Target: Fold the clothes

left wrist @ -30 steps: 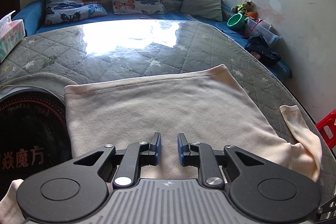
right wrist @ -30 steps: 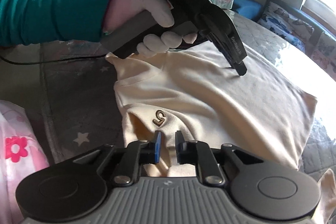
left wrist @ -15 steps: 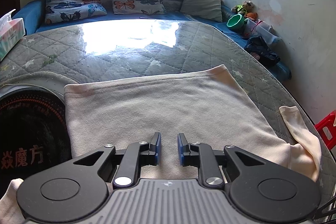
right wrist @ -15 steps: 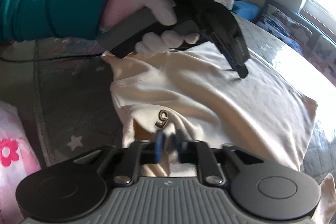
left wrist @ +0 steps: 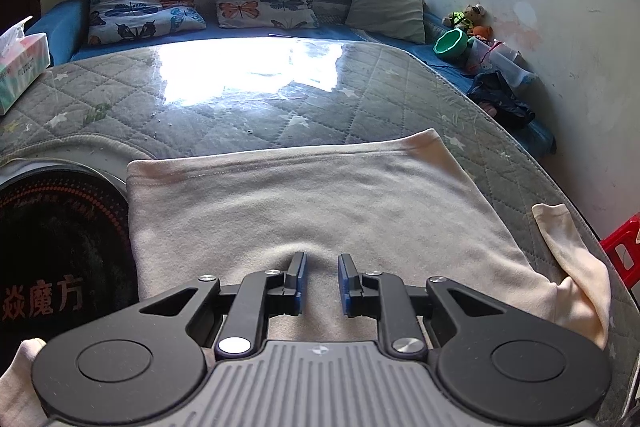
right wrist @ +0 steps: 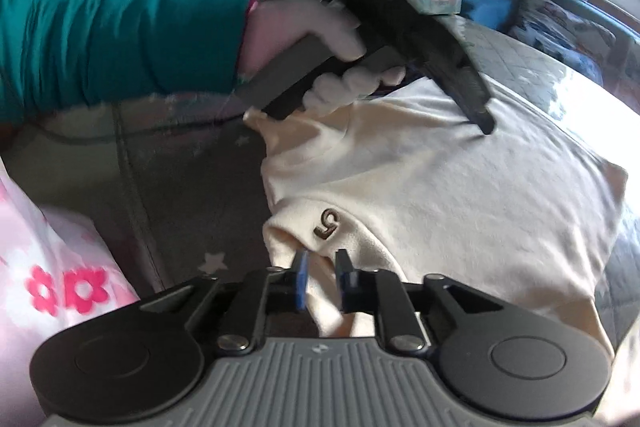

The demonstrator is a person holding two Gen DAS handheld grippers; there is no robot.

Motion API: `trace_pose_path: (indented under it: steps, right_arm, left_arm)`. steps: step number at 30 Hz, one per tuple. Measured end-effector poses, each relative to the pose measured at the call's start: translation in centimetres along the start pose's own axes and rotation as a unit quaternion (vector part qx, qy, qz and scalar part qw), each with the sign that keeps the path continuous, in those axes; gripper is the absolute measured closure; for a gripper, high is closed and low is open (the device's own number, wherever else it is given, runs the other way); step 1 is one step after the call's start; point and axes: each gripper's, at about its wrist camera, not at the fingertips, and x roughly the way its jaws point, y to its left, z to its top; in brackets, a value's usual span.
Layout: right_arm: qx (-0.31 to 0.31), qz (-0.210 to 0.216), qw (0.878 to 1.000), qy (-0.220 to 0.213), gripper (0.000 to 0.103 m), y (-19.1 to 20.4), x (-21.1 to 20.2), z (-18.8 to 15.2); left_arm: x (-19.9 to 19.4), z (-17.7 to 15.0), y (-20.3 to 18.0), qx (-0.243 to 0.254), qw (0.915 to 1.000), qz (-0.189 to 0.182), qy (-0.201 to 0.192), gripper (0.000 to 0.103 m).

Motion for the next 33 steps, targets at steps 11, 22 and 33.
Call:
trace_pose_path:
  steps: [11, 22, 33]
  right_arm:
    - [0.136, -0.172, 0.975, -0.029, 0.082, -7.1, -4.8, -2.8]
    - [0.273, -0.283, 0.919, -0.034, 0.078, -17.9, -3.7, -4.6]
    - [0.258, -0.332, 0.907, -0.018, 0.093, -18.3, -1.0, -4.6]
  left_arm:
    - [-2.8, -1.8, -3.2, 0.041, 0.9988, -0.023, -0.016, 0.082]
    - [-5.6, -6.8, -8.4, 0.074, 0.9921, -0.101, 0.006, 0.076]
    - [-6.4, -9.6, -11.3, 0.109, 0.9863, -0.122, 0.021, 0.070]
